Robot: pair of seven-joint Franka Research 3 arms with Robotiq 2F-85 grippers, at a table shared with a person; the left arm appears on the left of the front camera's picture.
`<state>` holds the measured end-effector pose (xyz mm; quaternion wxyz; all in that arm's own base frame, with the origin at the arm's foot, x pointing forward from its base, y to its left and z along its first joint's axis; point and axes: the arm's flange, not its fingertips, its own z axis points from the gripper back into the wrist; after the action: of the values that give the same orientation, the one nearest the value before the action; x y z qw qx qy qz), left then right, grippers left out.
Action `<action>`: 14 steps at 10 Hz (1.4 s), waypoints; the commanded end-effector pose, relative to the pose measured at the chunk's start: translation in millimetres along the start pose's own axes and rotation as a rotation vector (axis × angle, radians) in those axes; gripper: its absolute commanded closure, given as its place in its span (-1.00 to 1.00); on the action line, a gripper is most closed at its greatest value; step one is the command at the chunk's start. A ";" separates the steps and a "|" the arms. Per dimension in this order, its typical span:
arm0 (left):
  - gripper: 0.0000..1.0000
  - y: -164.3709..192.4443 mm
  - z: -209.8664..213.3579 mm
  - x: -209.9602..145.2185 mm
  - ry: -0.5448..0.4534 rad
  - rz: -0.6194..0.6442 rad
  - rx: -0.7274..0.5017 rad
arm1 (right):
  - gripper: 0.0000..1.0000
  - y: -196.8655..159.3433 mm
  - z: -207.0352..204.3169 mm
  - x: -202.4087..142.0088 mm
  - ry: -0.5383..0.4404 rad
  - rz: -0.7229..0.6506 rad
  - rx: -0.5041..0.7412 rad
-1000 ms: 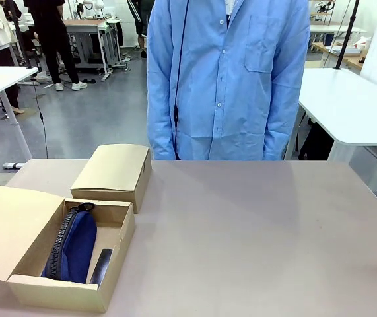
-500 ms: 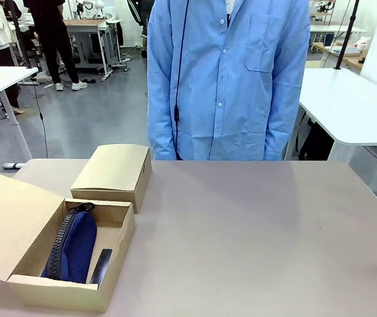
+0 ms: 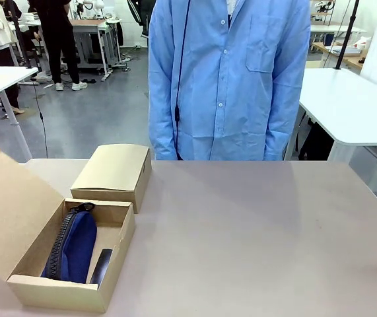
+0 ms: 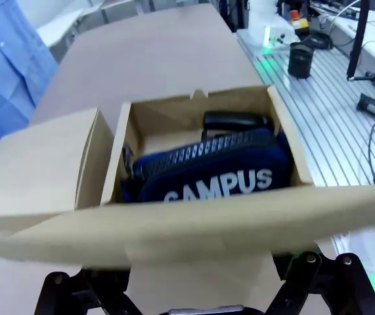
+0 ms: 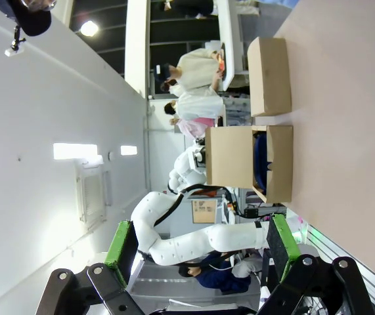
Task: Place items inside the box.
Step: Close the lid of the Mailer Box closest to the robot.
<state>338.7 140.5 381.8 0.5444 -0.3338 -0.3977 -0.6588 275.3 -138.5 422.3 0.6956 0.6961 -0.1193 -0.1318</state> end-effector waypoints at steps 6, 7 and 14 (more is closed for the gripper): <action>-1.00 9.2 -112.1 58.4 -0.183 0.062 0.178 | -1.00 4.9 0.4 0.1 -0.002 -0.018 0.017; -1.00 11.4 -134.3 53.9 -0.169 0.069 0.159 | -1.00 4.9 0.4 0.1 -0.002 -0.018 0.017; -1.00 30.3 -173.4 36.1 -0.114 0.060 0.014 | -1.00 4.9 0.4 0.1 -0.002 -0.018 0.017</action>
<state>366.6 -27.6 343.0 0.5503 -0.4059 -0.4169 -0.5989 275.4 -138.4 422.3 0.6956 0.6961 -0.1192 -0.1318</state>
